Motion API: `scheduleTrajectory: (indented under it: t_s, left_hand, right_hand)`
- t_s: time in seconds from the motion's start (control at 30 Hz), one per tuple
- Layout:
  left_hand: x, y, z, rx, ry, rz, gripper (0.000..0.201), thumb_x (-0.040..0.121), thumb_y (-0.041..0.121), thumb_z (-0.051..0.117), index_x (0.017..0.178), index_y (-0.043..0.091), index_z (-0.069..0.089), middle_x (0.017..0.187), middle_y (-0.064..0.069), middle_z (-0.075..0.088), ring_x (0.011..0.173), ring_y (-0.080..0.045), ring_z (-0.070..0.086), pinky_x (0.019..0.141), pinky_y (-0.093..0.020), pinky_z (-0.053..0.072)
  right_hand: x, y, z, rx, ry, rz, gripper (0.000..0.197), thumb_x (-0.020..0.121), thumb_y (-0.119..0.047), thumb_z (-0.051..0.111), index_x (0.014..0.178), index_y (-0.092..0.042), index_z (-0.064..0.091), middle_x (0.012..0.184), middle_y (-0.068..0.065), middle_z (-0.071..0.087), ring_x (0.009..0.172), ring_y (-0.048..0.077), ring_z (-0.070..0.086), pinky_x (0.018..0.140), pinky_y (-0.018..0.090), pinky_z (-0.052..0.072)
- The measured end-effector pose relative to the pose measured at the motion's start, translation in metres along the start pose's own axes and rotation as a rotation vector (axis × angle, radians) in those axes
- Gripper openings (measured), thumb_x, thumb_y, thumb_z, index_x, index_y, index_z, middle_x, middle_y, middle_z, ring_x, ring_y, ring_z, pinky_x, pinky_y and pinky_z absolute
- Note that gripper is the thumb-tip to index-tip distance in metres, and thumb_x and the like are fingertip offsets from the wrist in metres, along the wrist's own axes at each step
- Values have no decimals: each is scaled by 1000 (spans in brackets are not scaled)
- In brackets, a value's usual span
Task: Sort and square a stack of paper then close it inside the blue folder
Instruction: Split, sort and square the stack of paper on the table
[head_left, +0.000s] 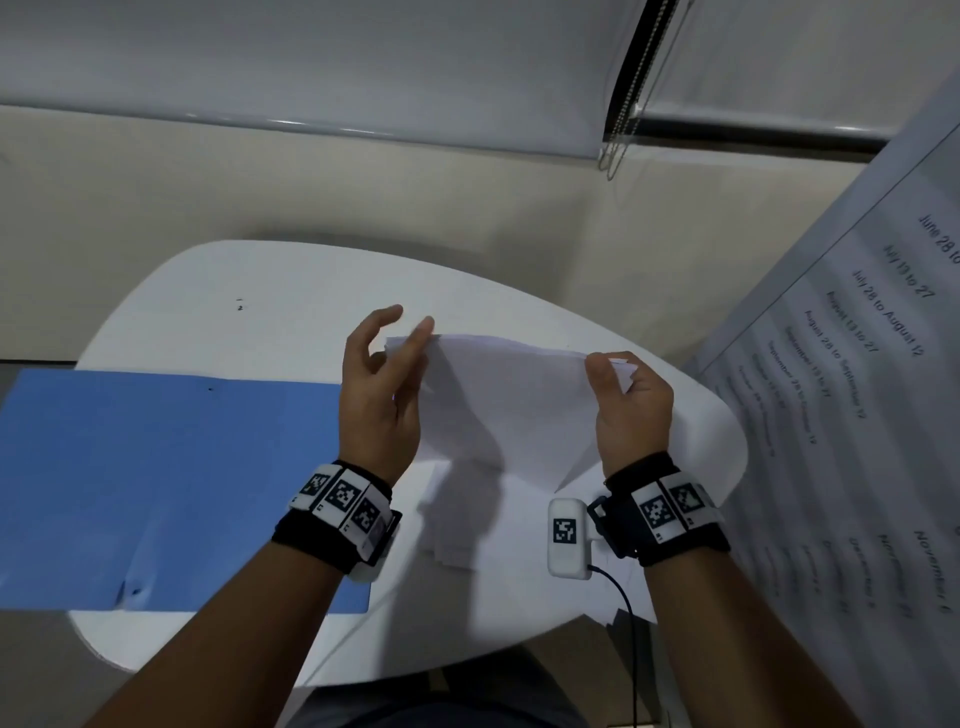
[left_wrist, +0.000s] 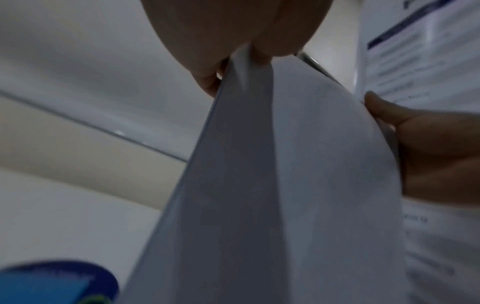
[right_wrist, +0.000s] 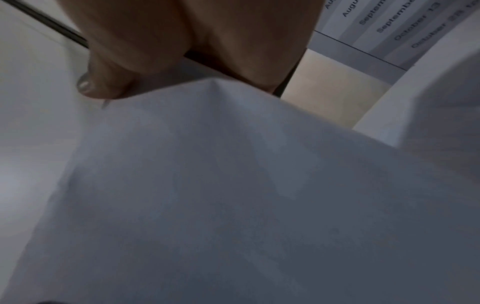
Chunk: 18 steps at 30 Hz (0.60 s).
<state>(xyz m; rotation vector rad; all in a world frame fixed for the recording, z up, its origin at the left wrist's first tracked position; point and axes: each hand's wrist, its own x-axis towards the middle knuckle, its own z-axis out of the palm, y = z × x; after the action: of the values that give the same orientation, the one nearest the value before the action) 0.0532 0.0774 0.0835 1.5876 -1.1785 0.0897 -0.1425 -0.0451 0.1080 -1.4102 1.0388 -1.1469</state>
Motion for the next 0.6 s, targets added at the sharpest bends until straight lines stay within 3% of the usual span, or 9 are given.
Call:
scheduleTrajectory:
  t_s: [0.1,0.17,0.23,0.27,0.33,0.4,0.47,0.53,0.6]
  left_hand:
    - [2,3,4,-383,-57,-435,67,99,10,58,150,31,21,138,1,50,98,-8,63,90,-23,52]
    - [2,0,8,-439,-172,-615,57,98,21,61,144,28,28,122,4,60,99,-6,64,92,-35,56]
    - [3,0,7,-420,-209,-590,47,93,30,63,133,18,42,116,9,61,104,-7,63,92,-40,55]
    - [4,0,5,-452,-212,-565,45,90,30,66,127,17,45,113,12,61,102,-7,62,88,-35,55]
    - [4,-8,0,-510,-245,-590,53,80,31,76,123,21,46,111,10,59,96,-5,61,79,-24,54]
    - [1,-17,-2,-510,-340,-668,61,72,35,84,123,26,51,113,3,63,97,-8,64,81,-28,57]
    - [-2,-16,-1,-509,-414,-690,44,80,27,83,119,25,63,111,6,73,102,-9,69,88,-34,57]
    - [-3,-12,2,-511,-365,-696,26,86,21,78,109,30,70,104,13,76,99,-5,71,83,-26,56]
    - [-8,-16,4,-501,-328,-693,24,85,23,79,105,32,71,102,14,76,97,-4,71,79,-22,56]
  right_hand:
    - [3,3,4,51,-23,66,18,77,-15,79,70,-18,63,64,-15,64,63,2,59,65,18,50]
    - [2,4,6,46,-53,126,23,68,-9,86,76,-16,66,72,-8,69,67,9,65,67,26,54]
    - [1,4,3,43,-52,137,26,63,-7,88,75,-13,66,70,-8,71,67,9,67,65,27,55]
    - [2,4,-1,45,-50,111,27,62,-5,88,73,-14,66,68,-10,70,65,8,66,63,25,55]
    - [2,8,-9,6,-92,75,33,59,-1,89,74,-20,66,72,-13,71,71,7,66,65,23,55]
    - [-2,16,-12,-44,-165,120,39,58,1,89,83,-22,69,80,-16,73,80,6,68,73,26,56]
    - [-6,20,-8,-40,-177,196,35,60,-1,89,85,-18,71,78,-14,74,77,4,70,73,28,57]
    - [-7,21,-5,-13,-137,209,29,61,-2,88,80,-15,72,73,-13,74,71,3,71,67,24,56]
    - [-10,24,-5,20,-126,209,27,63,0,87,78,-15,72,73,-12,75,70,5,71,64,20,56]
